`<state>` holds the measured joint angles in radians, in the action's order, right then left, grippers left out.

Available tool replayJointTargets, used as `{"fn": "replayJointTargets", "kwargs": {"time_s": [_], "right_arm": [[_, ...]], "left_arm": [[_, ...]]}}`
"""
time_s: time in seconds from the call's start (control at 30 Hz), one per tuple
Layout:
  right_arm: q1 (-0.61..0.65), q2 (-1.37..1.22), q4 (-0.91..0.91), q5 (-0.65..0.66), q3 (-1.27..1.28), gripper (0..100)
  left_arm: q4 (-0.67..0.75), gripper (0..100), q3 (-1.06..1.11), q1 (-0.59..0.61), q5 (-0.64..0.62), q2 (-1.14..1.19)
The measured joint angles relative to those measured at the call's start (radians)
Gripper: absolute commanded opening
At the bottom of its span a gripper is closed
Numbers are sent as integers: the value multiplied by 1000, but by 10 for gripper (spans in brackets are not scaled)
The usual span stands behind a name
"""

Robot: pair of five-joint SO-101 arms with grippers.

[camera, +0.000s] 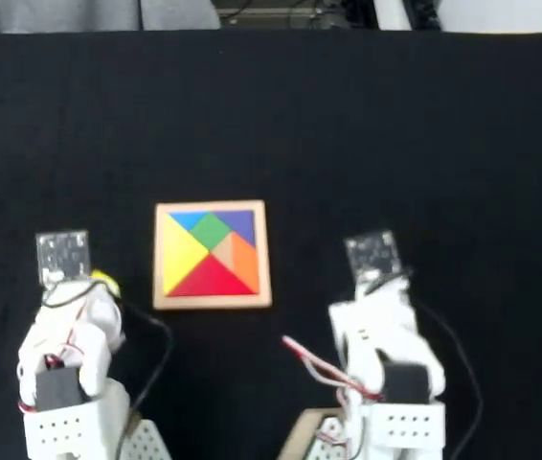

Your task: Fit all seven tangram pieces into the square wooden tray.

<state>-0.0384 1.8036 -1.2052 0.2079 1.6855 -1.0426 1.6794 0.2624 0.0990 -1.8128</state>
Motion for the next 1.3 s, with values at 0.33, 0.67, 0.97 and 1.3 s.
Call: {"fn": "replayJointTargets", "kwargs": {"time_s": [0.33,0.67,0.97,1.3], "right_arm": [[0,0,-86,0,0,11],[0,0,-92,0,0,13],[0,0,-92,0,0,13],[0,0,-94,0,0,13]], "left_arm": [[-221,29,0,0,-2,0],[-222,30,0,0,-2,0],[-222,30,0,0,-2,0],[-222,30,0,0,-2,0]]}}
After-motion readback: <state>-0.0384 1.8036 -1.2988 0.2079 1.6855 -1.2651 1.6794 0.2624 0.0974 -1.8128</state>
